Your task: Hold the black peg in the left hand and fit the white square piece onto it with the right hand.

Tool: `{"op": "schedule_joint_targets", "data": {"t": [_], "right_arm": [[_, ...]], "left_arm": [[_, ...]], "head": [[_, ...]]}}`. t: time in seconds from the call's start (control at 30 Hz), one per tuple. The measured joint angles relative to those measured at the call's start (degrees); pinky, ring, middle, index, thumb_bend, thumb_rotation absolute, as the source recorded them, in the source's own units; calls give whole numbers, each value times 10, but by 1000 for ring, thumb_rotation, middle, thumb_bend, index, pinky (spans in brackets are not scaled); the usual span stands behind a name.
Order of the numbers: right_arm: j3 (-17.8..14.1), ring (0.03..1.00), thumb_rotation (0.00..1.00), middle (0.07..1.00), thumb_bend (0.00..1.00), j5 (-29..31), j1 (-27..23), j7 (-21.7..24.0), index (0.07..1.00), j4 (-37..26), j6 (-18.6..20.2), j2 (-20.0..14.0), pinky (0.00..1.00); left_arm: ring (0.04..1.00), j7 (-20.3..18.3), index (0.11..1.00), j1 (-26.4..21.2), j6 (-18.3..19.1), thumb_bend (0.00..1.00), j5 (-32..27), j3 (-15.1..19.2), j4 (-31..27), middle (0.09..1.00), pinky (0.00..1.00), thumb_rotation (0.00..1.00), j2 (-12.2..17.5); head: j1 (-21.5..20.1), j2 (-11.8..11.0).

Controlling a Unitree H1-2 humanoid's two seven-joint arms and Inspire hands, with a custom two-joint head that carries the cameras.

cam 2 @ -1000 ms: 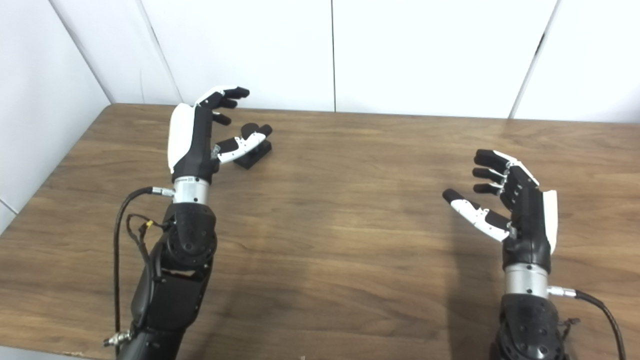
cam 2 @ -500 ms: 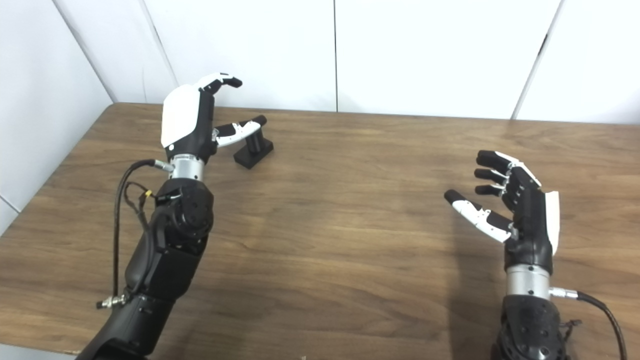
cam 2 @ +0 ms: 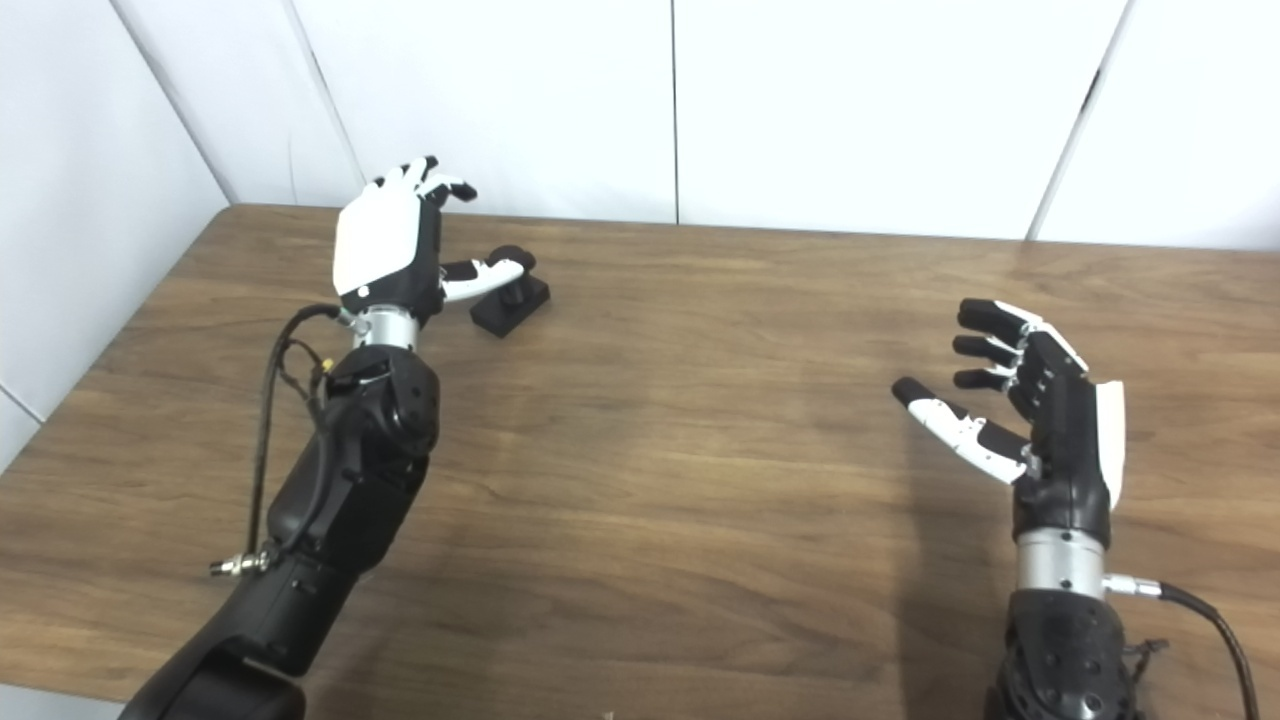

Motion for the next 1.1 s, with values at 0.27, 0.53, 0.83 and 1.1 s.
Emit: {"op": "schedule_joint_targets", "data": {"t": [0.27, 0.53, 0.83, 1.1], "right_arm": [[1, 680, 60, 726, 667, -5, 0, 0, 692, -9, 5, 0, 553], [1, 688, 67, 731, 666, -3, 0, 0, 692, -9, 5, 0, 567], [1, 679, 76, 719, 669, -4, 1, 0, 685, -9, 5, 0, 554], [1, 692, 72, 723, 665, -13, 1, 0, 688, -10, 6, 0, 580]], "left_arm": [[990, -23, 725, -8, 1, 941, 34, 9, 27, 985, 991, 563, 0], [989, -39, 697, -8, 2, 923, 51, 20, 61, 982, 989, 538, -9], [961, -51, 659, -5, 3, 922, 59, 10, 104, 941, 957, 501, -10], [940, -95, 669, -18, 2, 893, 79, -13, 106, 914, 951, 416, -8]], "head": [[-1, 2], [-2, 4], [-4, 8], [-8, 10]]}}
